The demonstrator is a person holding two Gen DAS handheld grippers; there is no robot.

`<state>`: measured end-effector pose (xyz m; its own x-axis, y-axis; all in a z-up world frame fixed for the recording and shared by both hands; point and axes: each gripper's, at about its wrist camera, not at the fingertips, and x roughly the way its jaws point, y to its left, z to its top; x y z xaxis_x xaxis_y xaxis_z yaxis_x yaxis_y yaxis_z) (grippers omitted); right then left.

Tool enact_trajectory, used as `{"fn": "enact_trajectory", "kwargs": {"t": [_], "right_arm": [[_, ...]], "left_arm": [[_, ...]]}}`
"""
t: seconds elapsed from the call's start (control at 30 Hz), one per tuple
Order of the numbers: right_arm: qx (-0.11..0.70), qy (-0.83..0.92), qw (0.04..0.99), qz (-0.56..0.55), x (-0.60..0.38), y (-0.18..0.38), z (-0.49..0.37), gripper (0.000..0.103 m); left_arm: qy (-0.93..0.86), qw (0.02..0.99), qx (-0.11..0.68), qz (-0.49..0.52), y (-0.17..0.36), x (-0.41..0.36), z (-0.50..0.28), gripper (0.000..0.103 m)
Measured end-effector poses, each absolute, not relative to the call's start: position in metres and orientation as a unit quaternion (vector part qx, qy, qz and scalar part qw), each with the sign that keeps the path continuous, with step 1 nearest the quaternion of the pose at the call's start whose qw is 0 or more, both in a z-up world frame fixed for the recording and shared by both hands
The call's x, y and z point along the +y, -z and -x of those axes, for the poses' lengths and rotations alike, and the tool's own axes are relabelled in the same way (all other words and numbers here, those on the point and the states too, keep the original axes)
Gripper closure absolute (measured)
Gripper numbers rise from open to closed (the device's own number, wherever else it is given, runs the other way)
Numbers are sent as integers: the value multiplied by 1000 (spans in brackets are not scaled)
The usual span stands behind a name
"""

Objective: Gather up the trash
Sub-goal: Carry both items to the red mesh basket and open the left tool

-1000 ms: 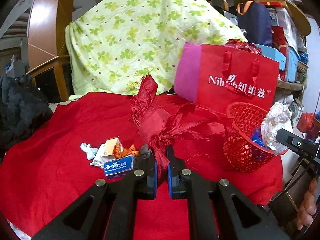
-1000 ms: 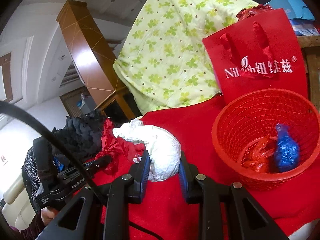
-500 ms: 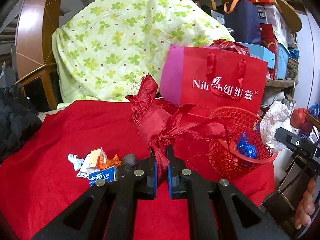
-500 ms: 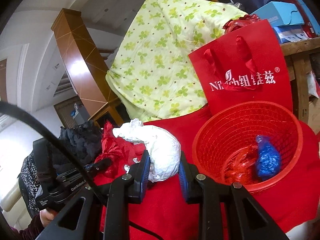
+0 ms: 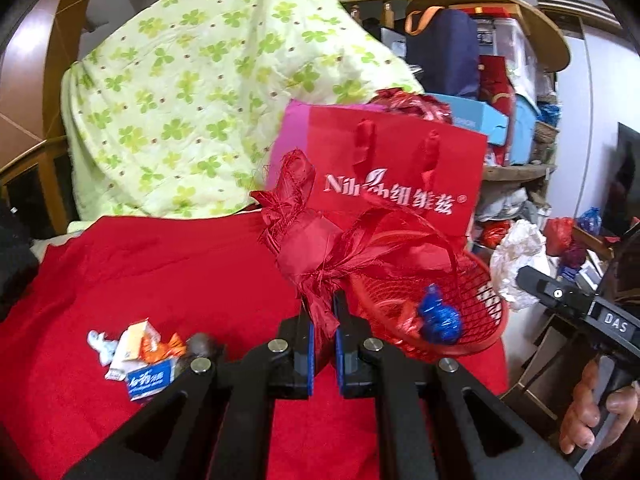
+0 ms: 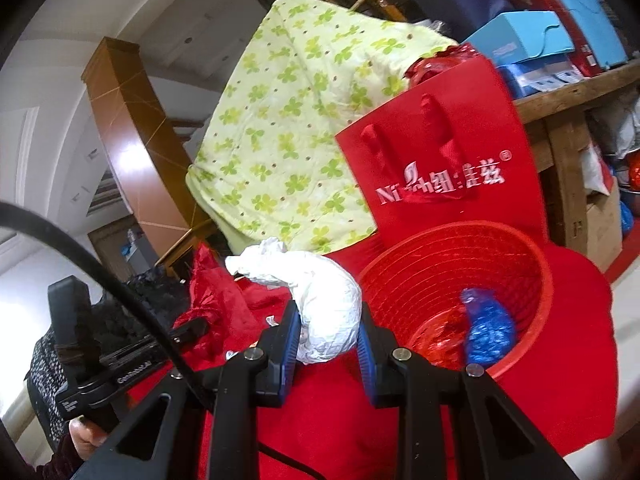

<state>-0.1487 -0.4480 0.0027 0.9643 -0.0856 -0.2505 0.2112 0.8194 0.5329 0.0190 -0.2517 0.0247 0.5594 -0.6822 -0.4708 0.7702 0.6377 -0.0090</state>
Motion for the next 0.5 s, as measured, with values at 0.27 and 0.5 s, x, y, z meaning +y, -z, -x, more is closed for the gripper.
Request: {"fn": "enact_trajectory", "kwargs": {"t": [0.27, 0.5], "right_arm": [[94, 110, 942, -304, -469, -4, 166, 74], [87, 136, 935, -315, -484, -1, 181, 74]], "left_arm": [[446, 862, 223, -93, -30, -276, -17, 94], [464, 851, 226, -95, -29, -297, -11, 94]]}}
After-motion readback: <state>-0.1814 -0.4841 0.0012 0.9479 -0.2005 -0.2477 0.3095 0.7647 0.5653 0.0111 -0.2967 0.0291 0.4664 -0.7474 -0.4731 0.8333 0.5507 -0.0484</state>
